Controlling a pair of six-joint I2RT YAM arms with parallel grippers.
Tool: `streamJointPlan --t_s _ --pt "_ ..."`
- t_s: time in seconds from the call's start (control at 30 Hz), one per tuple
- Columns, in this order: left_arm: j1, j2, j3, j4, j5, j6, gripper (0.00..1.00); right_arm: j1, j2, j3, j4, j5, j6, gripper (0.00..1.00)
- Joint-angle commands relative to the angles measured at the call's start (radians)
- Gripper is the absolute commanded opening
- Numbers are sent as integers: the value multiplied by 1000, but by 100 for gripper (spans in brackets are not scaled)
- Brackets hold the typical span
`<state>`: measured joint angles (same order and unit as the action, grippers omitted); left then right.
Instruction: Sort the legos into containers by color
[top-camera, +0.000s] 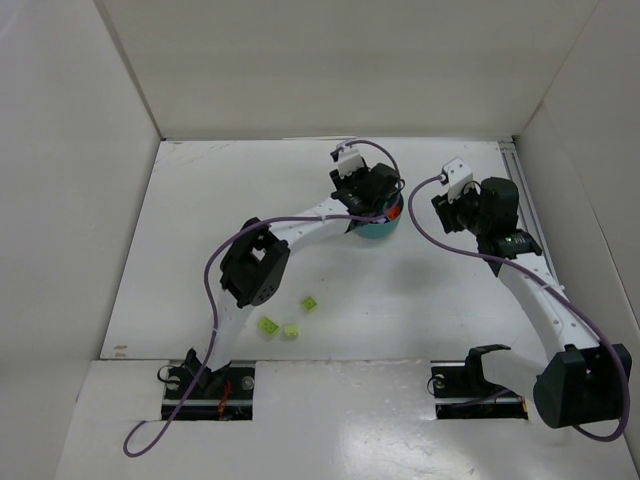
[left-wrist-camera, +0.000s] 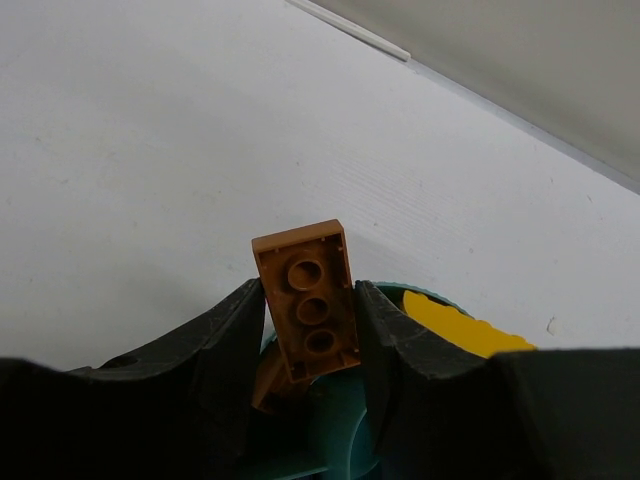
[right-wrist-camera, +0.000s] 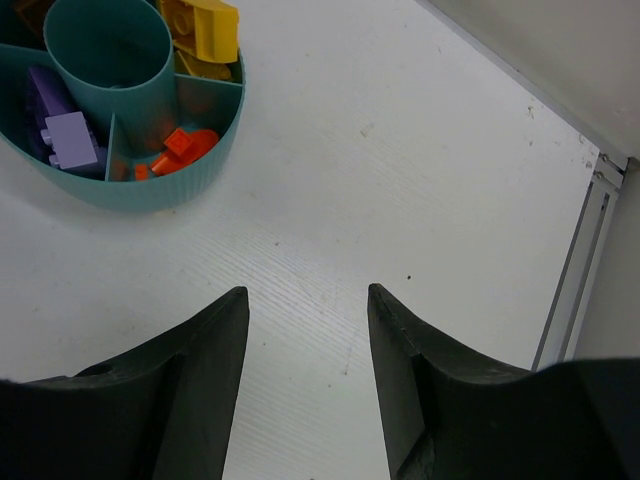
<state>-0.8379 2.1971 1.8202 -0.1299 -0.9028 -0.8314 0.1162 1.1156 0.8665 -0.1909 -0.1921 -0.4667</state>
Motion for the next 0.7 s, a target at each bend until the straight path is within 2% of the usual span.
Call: streamJointPlan --t_s 0.0,0.4,0.67 --pt "-29 -11 28 -2 -53 -17 37 -6 -2 -6 51 -10 -1 56" --pt "-38 -2 28 -62 -87 -84 38 -6 -2 -6 51 -20 -1 56" --pt "-38 -11 39 -94 -96 -97 48 -6 -2 -6 51 -30 -10 56"
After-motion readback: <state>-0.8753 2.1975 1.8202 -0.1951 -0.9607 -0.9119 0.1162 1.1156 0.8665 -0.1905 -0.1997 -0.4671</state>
